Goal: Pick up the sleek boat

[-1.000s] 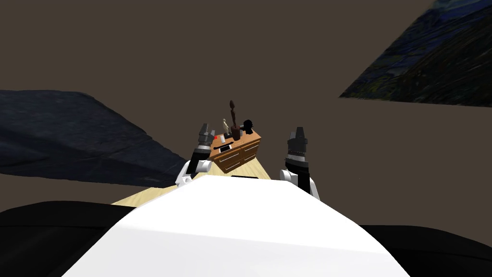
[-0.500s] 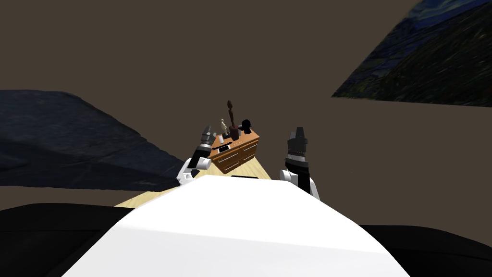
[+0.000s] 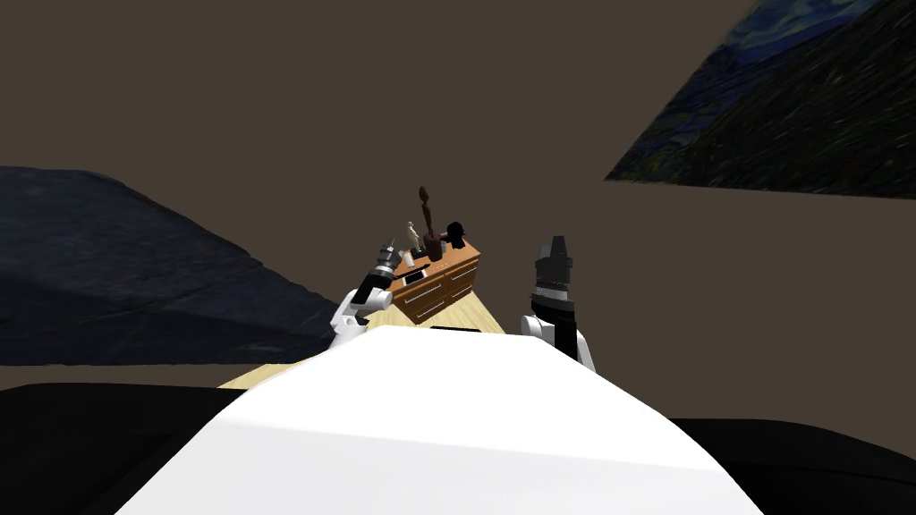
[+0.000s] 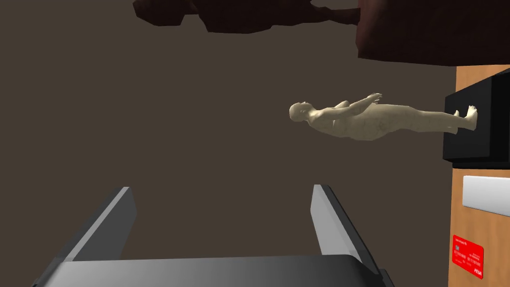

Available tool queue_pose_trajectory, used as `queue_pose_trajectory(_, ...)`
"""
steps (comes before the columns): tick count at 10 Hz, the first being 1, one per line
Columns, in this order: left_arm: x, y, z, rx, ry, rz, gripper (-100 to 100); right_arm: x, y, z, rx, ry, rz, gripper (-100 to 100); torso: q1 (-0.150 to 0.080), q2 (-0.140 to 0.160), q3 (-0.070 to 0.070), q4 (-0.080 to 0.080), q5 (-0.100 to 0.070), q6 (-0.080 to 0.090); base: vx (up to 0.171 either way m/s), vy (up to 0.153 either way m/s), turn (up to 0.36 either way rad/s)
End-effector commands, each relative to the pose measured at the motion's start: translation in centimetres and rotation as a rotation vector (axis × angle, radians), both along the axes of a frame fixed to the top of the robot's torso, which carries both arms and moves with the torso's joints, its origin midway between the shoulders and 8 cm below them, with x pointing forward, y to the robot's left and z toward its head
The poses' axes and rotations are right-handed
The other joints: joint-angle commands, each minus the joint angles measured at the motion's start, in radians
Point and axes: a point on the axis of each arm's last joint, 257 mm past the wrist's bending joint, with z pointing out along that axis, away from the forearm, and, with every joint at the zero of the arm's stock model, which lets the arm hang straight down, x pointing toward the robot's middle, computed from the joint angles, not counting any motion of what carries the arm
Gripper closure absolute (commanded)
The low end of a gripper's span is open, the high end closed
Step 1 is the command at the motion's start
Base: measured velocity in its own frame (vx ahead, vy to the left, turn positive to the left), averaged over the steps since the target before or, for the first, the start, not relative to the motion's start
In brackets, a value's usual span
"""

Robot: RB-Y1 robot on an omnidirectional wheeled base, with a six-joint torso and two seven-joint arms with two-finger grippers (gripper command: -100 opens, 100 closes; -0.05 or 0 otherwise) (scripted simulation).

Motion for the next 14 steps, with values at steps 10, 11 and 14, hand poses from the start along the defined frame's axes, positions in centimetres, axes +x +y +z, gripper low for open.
queue_pose_trajectory(10,3.0,5.6,-9.2,-0.129,0.338,0.077,-100,0.0,0.0,0.0,0.0,0.0,0.0,0,0.0,-0.001,0.0,0.0,0.0,0.0,0.0,0.001,-0.067)
queue_pose_trajectory(11,2.9,5.7,-9.5,-0.131,0.349,0.08,-100,0.0,0.0,0.0,0.0,0.0,0.0,0,0.0,-0.001,0.0,0.0,0.0,0.0,0.003,0.002,0.021)
queue_pose_trajectory(14,3.6,8.2,-12.2,-0.195,0.458,0.12,-100,0.0,0.0,0.0,0.0,0.0,0.0,0,0.0,-0.001,-0.001,0.0,0.0,0.0,0.012,0.003,-0.089)
